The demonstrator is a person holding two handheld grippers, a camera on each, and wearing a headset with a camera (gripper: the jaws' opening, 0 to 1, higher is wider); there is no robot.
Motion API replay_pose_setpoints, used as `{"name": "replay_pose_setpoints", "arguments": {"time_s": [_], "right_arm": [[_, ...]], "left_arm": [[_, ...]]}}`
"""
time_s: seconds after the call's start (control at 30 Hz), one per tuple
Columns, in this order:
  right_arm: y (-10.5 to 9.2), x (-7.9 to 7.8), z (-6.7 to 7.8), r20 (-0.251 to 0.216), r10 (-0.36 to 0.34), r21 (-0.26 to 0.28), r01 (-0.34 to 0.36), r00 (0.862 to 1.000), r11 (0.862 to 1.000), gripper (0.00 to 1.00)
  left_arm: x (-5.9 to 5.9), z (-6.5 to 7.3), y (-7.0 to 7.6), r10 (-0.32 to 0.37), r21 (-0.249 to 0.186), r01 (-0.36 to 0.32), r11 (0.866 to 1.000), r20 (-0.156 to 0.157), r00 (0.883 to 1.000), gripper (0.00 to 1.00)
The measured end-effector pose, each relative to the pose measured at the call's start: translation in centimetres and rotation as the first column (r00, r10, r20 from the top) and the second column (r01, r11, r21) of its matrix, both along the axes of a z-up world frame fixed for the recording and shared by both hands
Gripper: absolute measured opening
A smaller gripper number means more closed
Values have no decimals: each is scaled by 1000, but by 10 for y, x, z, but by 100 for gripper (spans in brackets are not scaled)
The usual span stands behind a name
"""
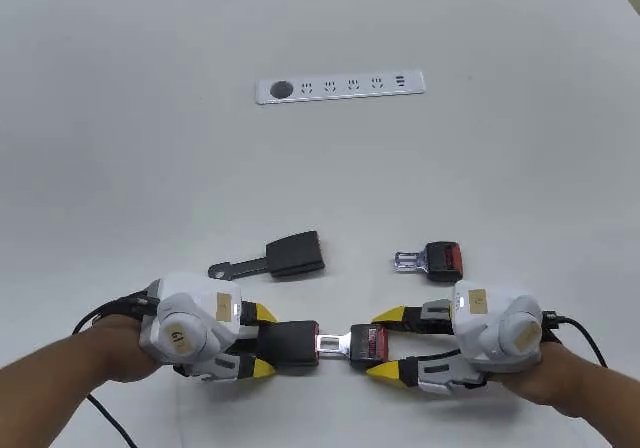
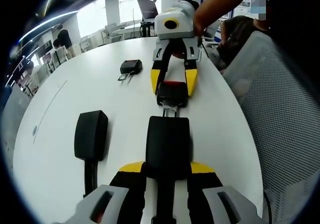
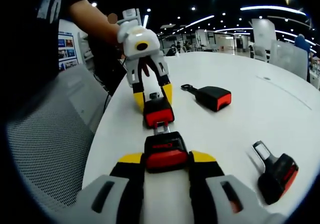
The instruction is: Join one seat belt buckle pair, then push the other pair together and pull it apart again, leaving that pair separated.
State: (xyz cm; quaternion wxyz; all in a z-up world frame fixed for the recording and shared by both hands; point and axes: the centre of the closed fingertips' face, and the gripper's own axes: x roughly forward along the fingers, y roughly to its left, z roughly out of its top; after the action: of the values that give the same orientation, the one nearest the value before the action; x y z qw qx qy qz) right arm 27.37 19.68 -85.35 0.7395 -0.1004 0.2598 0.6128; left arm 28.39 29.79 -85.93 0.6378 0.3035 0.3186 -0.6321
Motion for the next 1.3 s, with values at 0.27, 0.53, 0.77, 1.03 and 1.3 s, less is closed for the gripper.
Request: {"name": "replay_pose_setpoints", "arguments": {"time_s": [0.27,0.53,0.77,1.03,1.3], "right_arm": [[9,0,-1,14,33,-18,-33,999,999,36],[15,3,-2,17,46,-21,-46,999,999,36],[19,5,-3,15,60,-37,-60,998,998,35],[28,5,-4,16,56,-41,-55,998,998,35],[33,6,-4,15,46,-43,-46,999,998,35]], "left_arm": [[0,0,0,-8,5,8,1000,0,1000,33],[0,0,0,-2,4,2,1000,-5,1000,33],[0,-1,0,-1,29,1,1000,-7,1000,33],[0,-1,1,-8,38,8,999,-6,1000,33],[1,-2,1,-9,38,9,999,-6,1000,33]]}}
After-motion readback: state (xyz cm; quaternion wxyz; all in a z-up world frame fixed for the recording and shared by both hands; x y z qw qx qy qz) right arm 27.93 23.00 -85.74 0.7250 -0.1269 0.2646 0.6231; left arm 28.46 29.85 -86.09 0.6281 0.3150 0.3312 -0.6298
